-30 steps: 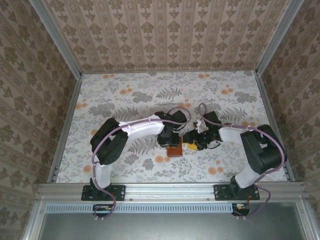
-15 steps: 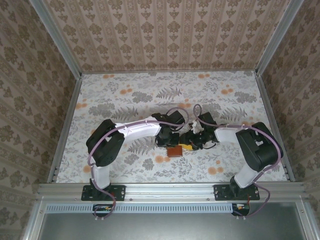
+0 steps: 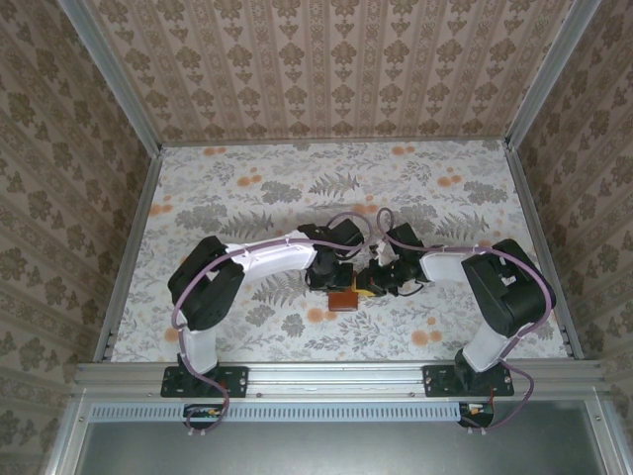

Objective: Take the credit cards out of the card holder

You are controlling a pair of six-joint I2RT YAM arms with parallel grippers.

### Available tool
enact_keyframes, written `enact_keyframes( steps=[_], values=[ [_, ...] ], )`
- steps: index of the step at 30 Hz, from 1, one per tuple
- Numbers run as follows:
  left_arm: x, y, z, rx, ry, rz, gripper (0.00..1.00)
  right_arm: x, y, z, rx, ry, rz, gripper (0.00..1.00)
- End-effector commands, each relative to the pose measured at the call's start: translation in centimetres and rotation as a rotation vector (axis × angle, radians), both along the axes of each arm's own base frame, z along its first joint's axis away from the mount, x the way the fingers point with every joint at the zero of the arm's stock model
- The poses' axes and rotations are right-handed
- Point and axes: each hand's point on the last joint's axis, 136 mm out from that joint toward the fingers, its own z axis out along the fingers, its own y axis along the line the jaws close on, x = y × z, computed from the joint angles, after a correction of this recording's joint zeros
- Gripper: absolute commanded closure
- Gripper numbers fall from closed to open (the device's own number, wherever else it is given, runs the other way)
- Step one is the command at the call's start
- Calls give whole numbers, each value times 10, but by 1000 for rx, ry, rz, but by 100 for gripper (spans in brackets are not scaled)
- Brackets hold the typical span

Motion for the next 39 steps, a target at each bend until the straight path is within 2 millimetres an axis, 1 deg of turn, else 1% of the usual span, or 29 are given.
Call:
enact_keyframes(
  steps=[1,5,9,10,13,16,17,19,25,28,32,39],
  values=[
    [2,16,8,20,-23,-1,97,-5,-7,-6,-72,3,7,93],
    [2,28,11,31,-30,14,98,-6,-13,-7,-108,0,15,99],
    [3,40,14,38,-33,29,97,-8,-16,-5,-124,-2,22,100],
    [3,42,14,37,-31,35,96,-8,-17,-5,-128,-3,25,100],
    [4,44,12,6,-28,45,90,-9,-20,-3,-146,-7,37,100],
    [4,39,9,-52,-22,29,82,-9,-23,-1,-168,-27,44,96],
    [6,39,9,-61,-21,27,79,-9,-24,0,-176,-28,49,95],
    [8,42,7,-65,-20,27,77,-8,-25,1,-186,-30,54,93],
    [15,44,2,-146,-9,47,75,-5,-27,3,-215,-34,62,89],
    [17,40,1,-199,-1,39,79,-3,-31,3,-244,-37,64,87],
    [14,35,-1,-246,14,23,80,-2,-34,5,-279,-41,65,84],
    [6,36,-8,-283,33,19,73,-1,-39,9,-353,-57,65,76]
  ],
)
